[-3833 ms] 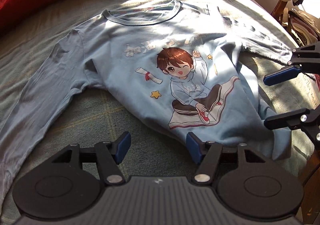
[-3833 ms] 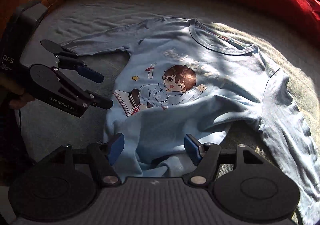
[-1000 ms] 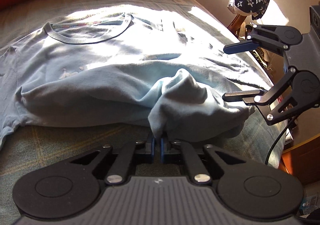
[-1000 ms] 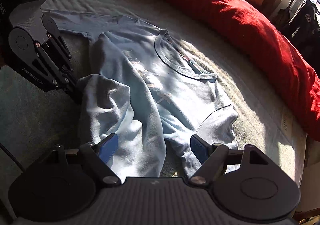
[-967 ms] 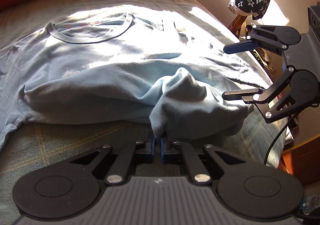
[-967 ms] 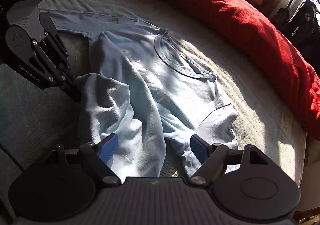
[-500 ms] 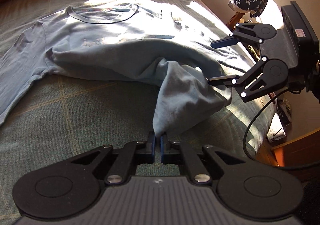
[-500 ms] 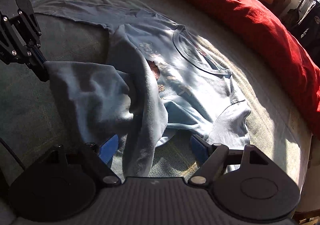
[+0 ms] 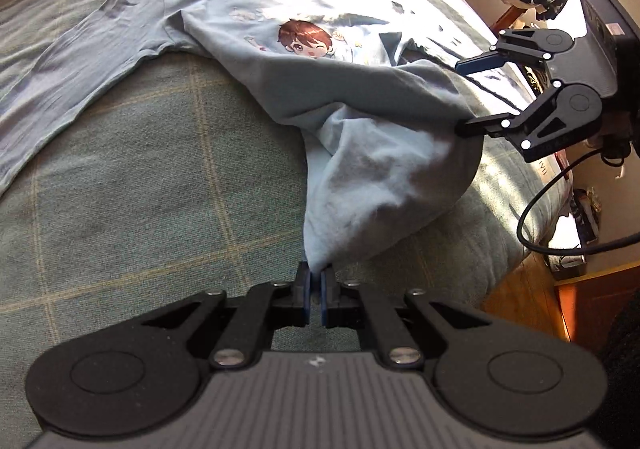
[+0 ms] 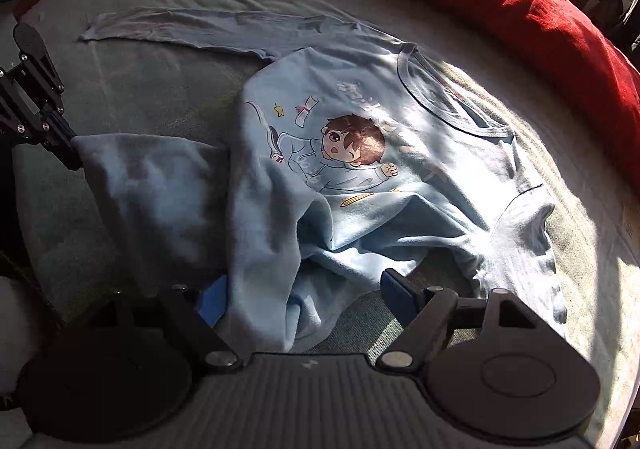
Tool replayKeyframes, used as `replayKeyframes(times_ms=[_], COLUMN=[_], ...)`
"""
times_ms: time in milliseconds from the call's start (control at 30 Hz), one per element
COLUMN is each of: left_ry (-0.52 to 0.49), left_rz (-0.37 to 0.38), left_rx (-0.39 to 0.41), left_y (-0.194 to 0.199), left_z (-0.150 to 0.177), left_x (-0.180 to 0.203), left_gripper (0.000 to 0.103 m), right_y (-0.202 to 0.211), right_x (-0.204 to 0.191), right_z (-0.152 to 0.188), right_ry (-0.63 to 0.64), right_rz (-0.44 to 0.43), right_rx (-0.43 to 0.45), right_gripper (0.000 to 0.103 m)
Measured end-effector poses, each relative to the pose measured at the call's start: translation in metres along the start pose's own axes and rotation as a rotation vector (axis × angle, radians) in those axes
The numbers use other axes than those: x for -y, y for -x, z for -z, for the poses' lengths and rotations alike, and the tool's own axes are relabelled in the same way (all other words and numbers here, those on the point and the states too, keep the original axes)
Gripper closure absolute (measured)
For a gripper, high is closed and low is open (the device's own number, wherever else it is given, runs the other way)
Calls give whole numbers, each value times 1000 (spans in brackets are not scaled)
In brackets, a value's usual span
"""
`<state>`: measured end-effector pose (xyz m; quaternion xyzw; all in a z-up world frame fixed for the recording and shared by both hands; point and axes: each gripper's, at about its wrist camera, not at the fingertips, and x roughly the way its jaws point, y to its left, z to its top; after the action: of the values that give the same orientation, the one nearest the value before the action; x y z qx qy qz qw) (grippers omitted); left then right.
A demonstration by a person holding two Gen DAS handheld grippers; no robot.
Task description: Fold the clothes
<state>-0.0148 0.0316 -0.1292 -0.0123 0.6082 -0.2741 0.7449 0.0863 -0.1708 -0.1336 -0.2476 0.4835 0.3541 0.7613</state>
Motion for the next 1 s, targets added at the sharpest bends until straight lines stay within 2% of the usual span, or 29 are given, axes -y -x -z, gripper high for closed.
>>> replayKeyframes(times_ms=[100,400,567,667,800,1000], left_ry=[8,71,115,142,134,120], left_rz=[-24,-99,-160,-171,-143,-69], left_rx=[-28,-76,-95,-114,-147,-219], left_y=[1,1,-7,-13,-14,-12], left_z=[13,40,42,42,48,68], left_x=[-6,-30,-51,-63,-55,-34], left_gripper=[101,101,100,100,100,100], right_y=[-1,-8,-24,-34,-40,-42], right_x=[-3,0,3,2,-2,-2], right_z=[2,13,28,41,51,53], right_ry=[-36,-280,-395,-445,-483,-516], right_rz=[-47,-185,-196,-205,-208,-211], right_rx=[-8,-61,-120,-164,-189,-176], right_gripper=[20,19,19,19,19,19])
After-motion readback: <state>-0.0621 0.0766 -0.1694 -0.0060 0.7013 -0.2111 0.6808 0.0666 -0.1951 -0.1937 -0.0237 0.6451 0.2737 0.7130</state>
